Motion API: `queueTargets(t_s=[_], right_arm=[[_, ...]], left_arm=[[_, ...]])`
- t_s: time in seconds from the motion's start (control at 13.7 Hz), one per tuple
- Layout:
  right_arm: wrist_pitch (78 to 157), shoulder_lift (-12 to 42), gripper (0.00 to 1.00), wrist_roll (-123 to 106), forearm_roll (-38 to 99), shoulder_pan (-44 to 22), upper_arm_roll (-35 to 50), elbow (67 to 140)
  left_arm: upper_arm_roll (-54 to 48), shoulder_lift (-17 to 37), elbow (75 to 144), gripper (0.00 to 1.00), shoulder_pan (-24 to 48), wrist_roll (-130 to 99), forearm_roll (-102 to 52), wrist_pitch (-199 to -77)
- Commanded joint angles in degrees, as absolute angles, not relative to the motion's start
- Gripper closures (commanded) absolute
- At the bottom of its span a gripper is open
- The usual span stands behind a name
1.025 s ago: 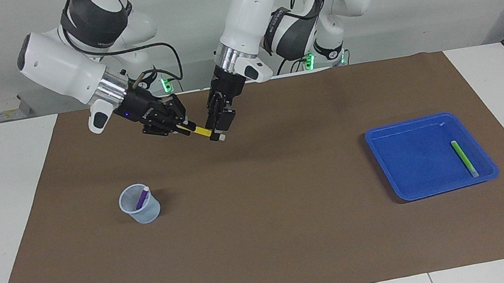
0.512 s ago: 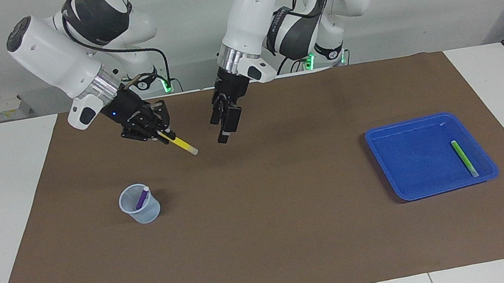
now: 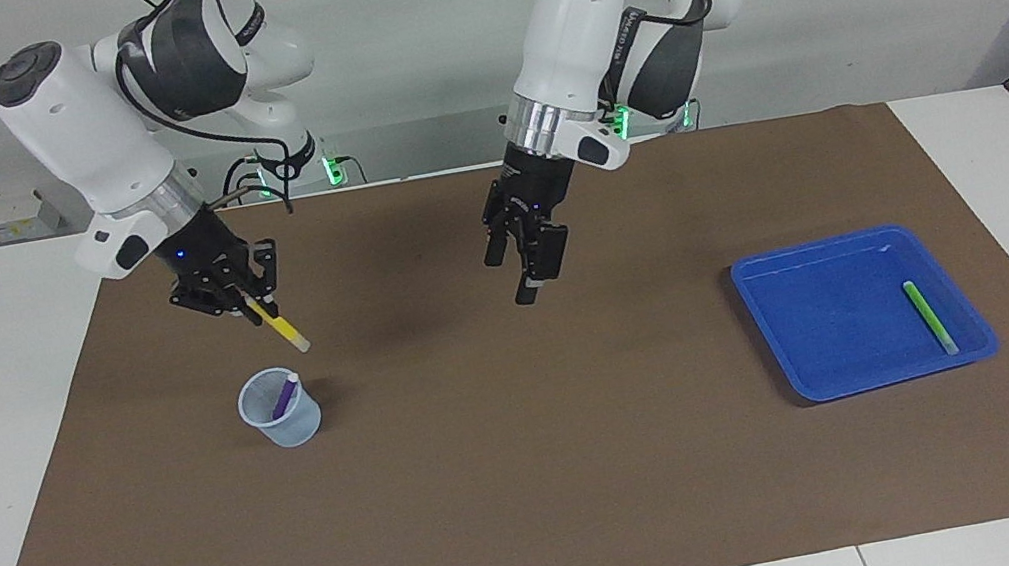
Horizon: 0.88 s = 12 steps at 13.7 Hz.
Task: Transfer and insert pens with both arms
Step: 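Open the left gripper and move the yellow pen to the cup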
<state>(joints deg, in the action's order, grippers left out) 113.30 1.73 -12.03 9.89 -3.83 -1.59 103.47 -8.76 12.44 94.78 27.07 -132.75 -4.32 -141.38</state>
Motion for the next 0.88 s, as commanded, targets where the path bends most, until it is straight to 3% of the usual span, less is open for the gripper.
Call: queueTargets(t_s=[0.0, 0.44, 0.66, 0.81], right_arm=[[116.5, 4.9, 1.00, -16.2, 4.3, -2.5, -1.1, 102.2], [122.0, 9.4, 1.00, -18.3, 3.9, -1.8, -1.1, 102.9], [122.2, 9.8, 1.00, -17.9, 3.9, -1.8, -1.1, 103.7], [123.5, 9.8, 0.89, -17.3, 4.0, -1.8, -1.1, 104.9]], left_arm=[[-8.5, 11.5, 95.6, 0.00, 23.3, -132.2, -3.4, -141.0], [-8.4, 11.5, 96.0, 0.00, 16.9, -131.9, -3.3, -141.5], [-8.6, 10.5, 96.7, 0.00, 13.8, -116.4, -3.4, -133.8], [-8.6, 9.9, 96.6, 0.00, 11.6, -110.4, -3.4, -129.0]])
